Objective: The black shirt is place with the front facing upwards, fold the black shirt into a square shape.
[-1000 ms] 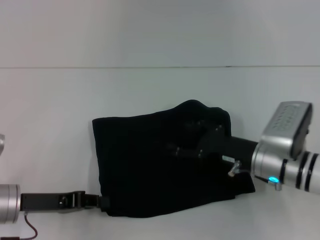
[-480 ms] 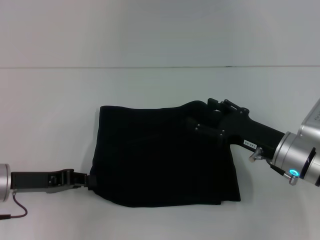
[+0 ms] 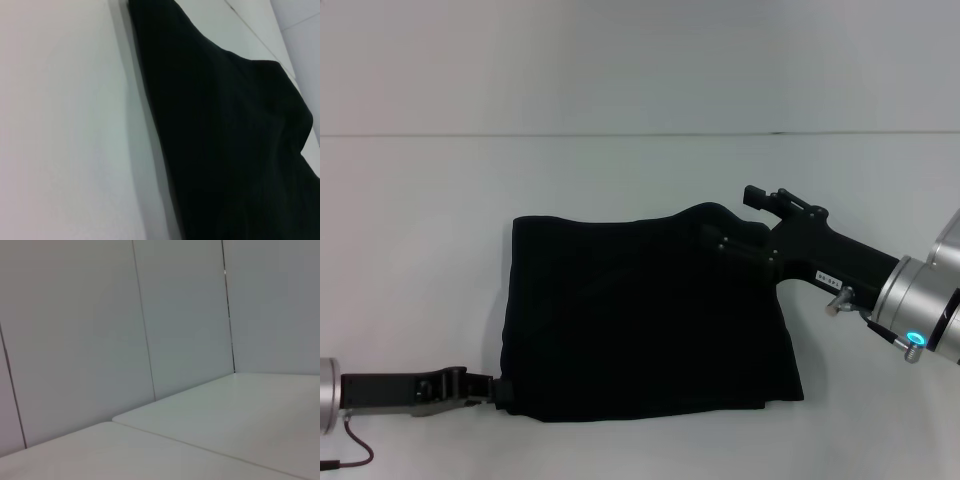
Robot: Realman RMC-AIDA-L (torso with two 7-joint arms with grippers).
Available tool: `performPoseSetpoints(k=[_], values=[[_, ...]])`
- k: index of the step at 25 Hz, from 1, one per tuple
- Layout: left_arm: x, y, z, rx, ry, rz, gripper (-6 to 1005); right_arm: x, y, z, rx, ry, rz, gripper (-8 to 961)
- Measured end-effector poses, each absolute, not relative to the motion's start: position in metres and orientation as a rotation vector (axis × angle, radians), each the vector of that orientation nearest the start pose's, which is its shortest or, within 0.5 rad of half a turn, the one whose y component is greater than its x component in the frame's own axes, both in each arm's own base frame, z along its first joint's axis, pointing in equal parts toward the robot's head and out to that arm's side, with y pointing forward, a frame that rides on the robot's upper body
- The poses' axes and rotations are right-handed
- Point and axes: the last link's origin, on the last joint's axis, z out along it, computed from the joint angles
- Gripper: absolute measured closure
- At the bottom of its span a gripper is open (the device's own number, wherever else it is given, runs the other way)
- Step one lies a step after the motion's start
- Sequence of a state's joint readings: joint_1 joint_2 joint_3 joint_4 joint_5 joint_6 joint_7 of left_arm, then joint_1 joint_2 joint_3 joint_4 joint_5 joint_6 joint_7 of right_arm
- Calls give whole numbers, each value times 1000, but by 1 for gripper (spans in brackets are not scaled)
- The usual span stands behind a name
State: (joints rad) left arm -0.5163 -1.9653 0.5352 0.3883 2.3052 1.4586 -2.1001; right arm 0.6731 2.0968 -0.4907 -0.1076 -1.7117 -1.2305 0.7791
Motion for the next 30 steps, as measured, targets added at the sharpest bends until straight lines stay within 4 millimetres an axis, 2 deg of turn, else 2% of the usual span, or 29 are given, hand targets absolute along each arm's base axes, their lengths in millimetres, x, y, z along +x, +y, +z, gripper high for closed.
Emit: performPoseSetpoints(k=[7, 13, 18, 20, 23, 26, 29, 30], values=[[-337, 297, -5, -2291, -1915, -505, 941, 250, 354, -63, -2344, 522, 887, 39], [-333, 301, 4, -2290, -1897, -578, 820, 255, 351, -58, -2328, 519, 897, 39], [-331, 309, 18, -2291, -1817, -603, 614, 259, 349, -54, -2314, 513, 902, 39], [-332, 315, 29, -2276, -1771, -605, 571, 262, 347, -49, -2307, 502, 905, 39], [-333, 325, 51, -2251, -1638, -642, 506, 266, 343, -42, -2294, 484, 921, 38], [-323, 332, 69, -2272, -1356, -791, 442, 269, 338, -34, -2281, 461, 946, 38], [-313, 331, 70, -2306, -1151, -892, 377, 271, 331, -27, -2282, 425, 981, 38], [-310, 329, 68, -2326, -1092, -907, 259, 271, 327, -25, -2287, 408, 992, 38]])
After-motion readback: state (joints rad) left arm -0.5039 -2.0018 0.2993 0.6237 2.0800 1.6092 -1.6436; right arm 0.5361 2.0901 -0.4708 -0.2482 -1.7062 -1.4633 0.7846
